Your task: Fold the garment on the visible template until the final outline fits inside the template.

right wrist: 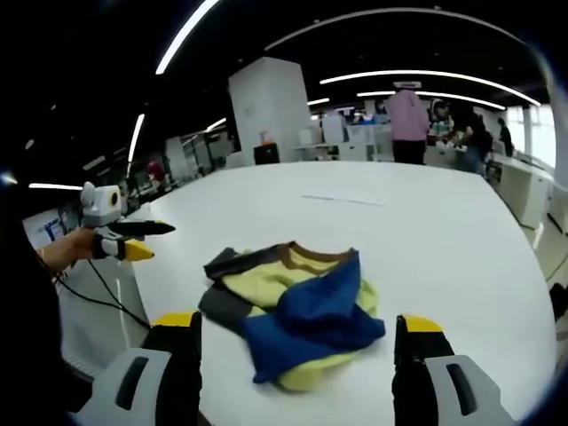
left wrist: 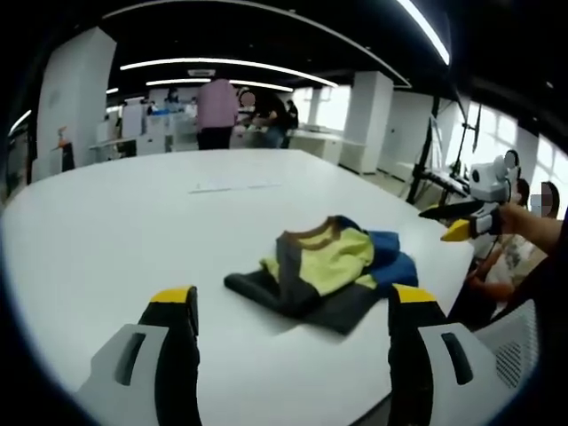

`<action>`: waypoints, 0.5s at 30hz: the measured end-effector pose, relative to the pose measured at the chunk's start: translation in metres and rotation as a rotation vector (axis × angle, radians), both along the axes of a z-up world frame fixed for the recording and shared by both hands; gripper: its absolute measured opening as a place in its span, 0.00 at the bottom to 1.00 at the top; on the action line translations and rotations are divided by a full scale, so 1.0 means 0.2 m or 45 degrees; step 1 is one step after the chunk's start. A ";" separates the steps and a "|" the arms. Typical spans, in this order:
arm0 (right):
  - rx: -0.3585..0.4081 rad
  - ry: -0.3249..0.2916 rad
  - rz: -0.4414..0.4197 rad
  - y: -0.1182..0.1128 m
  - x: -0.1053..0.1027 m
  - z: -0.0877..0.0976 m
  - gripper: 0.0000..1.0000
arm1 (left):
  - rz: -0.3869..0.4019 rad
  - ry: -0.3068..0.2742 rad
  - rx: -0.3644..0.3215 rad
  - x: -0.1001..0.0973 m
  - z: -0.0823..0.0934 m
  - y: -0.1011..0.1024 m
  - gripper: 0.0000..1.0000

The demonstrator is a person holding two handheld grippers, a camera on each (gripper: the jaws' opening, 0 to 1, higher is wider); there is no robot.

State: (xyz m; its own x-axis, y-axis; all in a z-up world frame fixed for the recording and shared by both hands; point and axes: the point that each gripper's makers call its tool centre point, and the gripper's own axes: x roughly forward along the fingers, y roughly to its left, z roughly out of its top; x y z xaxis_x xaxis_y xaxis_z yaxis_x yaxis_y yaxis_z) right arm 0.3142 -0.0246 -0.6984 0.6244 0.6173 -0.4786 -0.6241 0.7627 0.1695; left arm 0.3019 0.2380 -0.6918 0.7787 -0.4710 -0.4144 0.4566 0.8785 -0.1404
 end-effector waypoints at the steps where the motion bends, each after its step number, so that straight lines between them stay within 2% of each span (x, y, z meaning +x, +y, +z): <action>1: -0.001 -0.001 0.000 0.00 0.00 0.00 0.87 | -0.004 -0.001 0.004 0.00 0.00 -0.01 0.83; 8: -0.015 -0.020 0.011 0.04 0.03 0.01 0.81 | -0.028 0.002 0.016 0.02 -0.01 -0.05 0.76; 15: -0.033 -0.033 0.045 0.09 0.06 0.00 0.71 | -0.070 0.012 0.031 0.04 -0.04 -0.11 0.69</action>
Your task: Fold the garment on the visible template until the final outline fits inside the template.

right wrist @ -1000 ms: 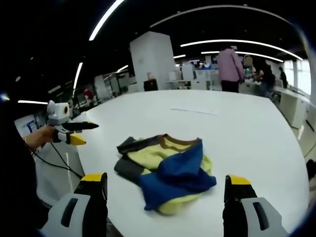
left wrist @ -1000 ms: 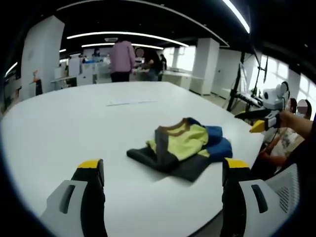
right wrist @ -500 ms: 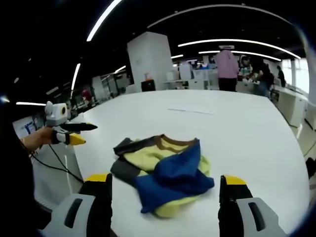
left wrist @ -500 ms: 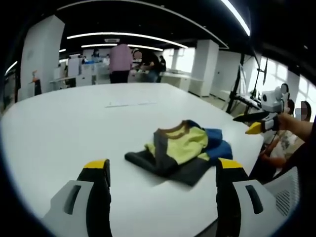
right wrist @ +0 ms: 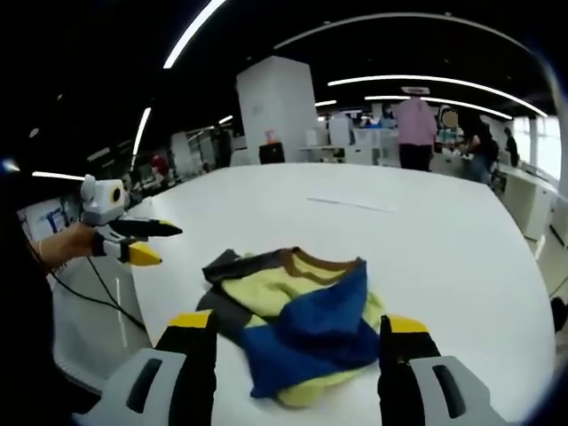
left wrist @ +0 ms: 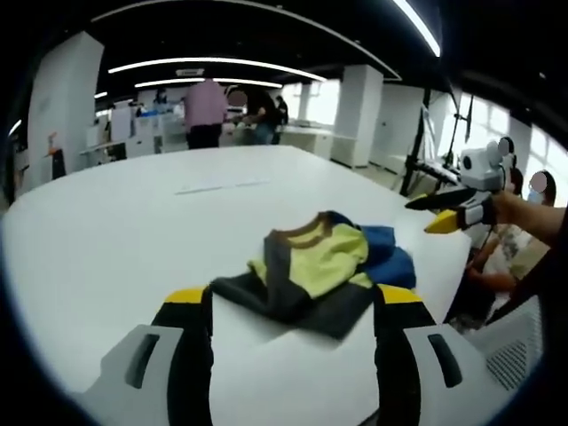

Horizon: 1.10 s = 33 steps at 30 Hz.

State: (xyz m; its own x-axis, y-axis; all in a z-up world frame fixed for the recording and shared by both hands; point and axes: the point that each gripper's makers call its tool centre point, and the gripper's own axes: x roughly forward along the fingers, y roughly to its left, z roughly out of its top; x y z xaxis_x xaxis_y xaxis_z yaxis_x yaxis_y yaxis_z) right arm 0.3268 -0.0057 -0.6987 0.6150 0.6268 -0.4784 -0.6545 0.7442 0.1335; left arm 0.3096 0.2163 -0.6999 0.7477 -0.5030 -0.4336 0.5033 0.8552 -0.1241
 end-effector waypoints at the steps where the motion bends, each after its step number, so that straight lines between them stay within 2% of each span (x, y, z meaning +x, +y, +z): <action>1: -0.004 -0.003 0.007 0.01 0.00 -0.01 0.70 | -0.005 0.003 -0.001 0.00 0.00 -0.01 0.69; 8: -0.032 0.001 0.048 0.06 0.02 -0.05 0.62 | -0.028 0.009 0.012 0.04 -0.04 -0.05 0.62; 18: -0.054 0.001 0.084 0.15 0.05 -0.12 0.42 | -0.033 0.016 0.003 0.10 -0.09 -0.11 0.50; 28: -0.132 0.001 0.101 0.20 0.09 -0.20 0.32 | -0.079 0.047 0.050 0.15 -0.19 -0.19 0.38; 33: -0.176 0.003 0.092 0.20 0.12 -0.25 0.27 | -0.070 0.068 0.056 0.19 -0.23 -0.21 0.27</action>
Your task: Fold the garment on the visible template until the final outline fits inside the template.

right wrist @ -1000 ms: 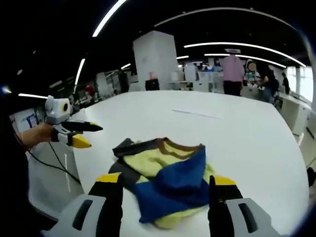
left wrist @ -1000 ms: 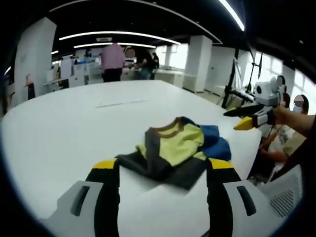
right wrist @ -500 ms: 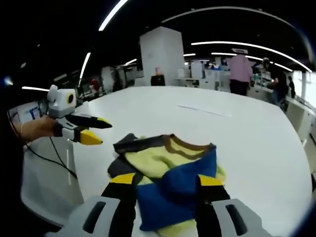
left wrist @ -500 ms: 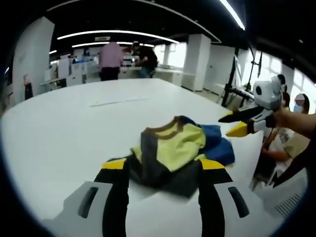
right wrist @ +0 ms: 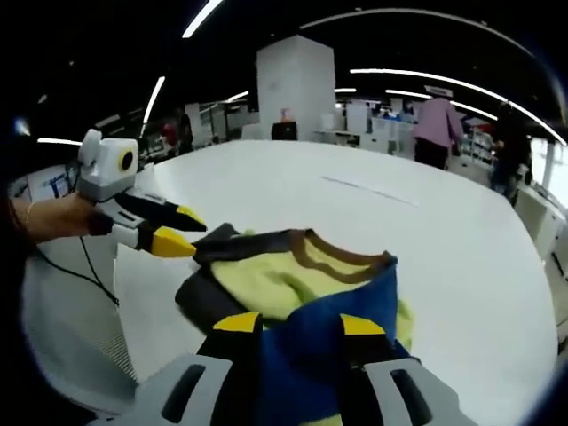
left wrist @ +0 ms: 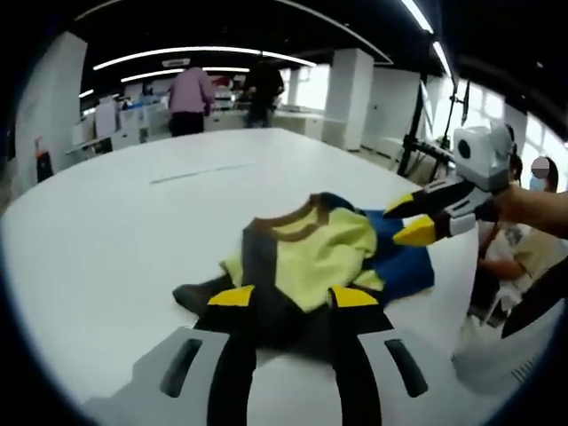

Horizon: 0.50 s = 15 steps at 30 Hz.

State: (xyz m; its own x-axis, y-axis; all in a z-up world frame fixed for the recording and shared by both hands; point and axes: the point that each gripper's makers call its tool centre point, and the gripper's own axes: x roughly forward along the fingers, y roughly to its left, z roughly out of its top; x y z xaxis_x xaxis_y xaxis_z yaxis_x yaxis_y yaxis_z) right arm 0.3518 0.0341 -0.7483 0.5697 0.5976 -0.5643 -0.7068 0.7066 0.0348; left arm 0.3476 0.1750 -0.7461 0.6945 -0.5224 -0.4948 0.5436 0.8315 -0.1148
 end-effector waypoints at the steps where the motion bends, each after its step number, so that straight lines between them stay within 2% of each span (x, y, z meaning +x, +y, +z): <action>1: -0.017 -0.002 0.000 0.00 0.00 -0.01 0.26 | 0.001 0.004 0.001 0.00 -0.01 -0.01 0.27; 8: -0.086 -0.024 -0.008 -0.02 0.03 -0.05 0.16 | -0.014 0.036 0.046 0.02 -0.08 -0.05 0.19; 15: -0.121 -0.029 -0.032 -0.04 0.05 -0.08 0.08 | 0.004 0.081 0.095 0.03 -0.15 -0.03 0.12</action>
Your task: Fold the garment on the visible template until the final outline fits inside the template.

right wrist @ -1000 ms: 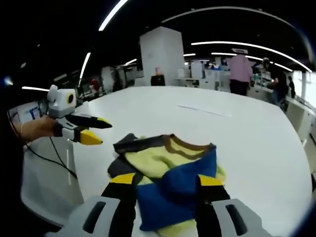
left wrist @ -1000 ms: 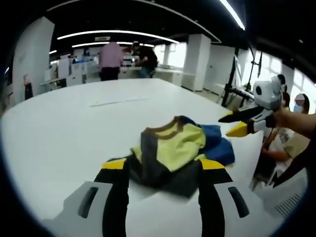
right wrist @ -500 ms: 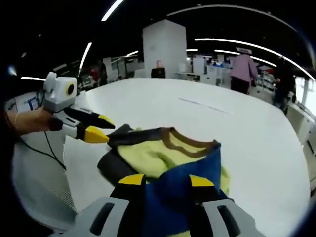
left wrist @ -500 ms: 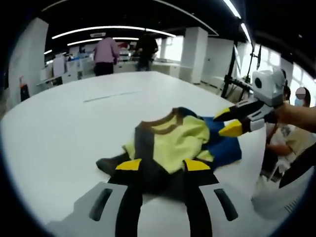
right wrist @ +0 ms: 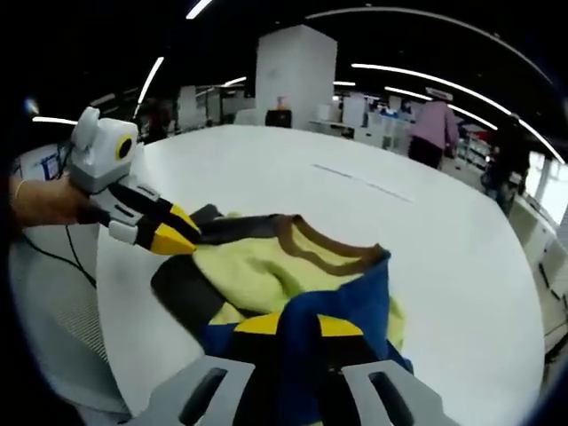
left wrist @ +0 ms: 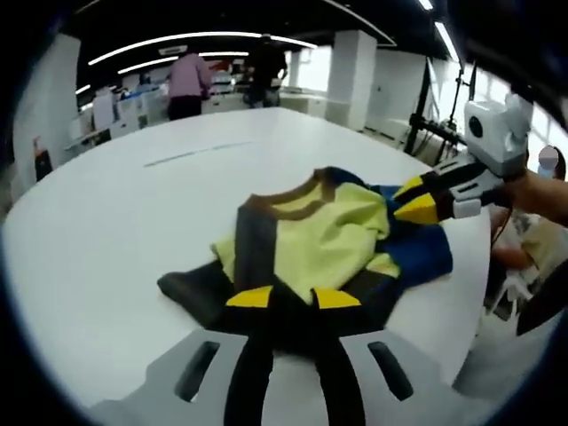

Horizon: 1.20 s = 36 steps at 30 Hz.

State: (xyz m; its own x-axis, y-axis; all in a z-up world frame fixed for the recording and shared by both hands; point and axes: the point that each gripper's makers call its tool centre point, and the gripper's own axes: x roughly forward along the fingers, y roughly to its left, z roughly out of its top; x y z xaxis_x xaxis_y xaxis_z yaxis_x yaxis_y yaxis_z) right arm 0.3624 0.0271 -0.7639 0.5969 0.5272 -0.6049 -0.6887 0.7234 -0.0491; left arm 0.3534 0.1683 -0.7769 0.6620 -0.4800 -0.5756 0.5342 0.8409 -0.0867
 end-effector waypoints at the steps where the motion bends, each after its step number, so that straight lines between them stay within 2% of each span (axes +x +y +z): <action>1: 0.001 0.000 -0.001 0.00 0.00 0.00 0.08 | 0.003 0.004 0.002 0.00 -0.01 0.00 0.11; 8: -0.004 -0.012 -0.003 0.00 0.00 0.00 0.03 | 0.027 0.018 0.023 0.01 -0.04 0.02 0.02; 18: 0.031 -0.011 -0.032 -0.02 -0.02 0.05 0.00 | 0.038 0.010 0.034 0.00 -0.02 0.03 0.00; 25: 0.045 -0.005 -0.033 -0.02 -0.03 0.09 0.00 | 0.023 -0.017 0.039 0.00 0.02 0.04 0.00; 36: 0.119 -0.031 -0.085 -0.07 0.02 0.23 0.00 | 0.047 -0.068 -0.032 0.03 0.18 0.07 0.00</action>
State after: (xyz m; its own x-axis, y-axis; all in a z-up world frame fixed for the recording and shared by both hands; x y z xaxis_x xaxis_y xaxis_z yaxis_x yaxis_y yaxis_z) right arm 0.3667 0.0129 -0.7176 0.6464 0.5394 -0.5396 -0.6384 0.7697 0.0046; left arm 0.3588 0.1821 -0.7413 0.7089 -0.4682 -0.5275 0.5071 0.8581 -0.0802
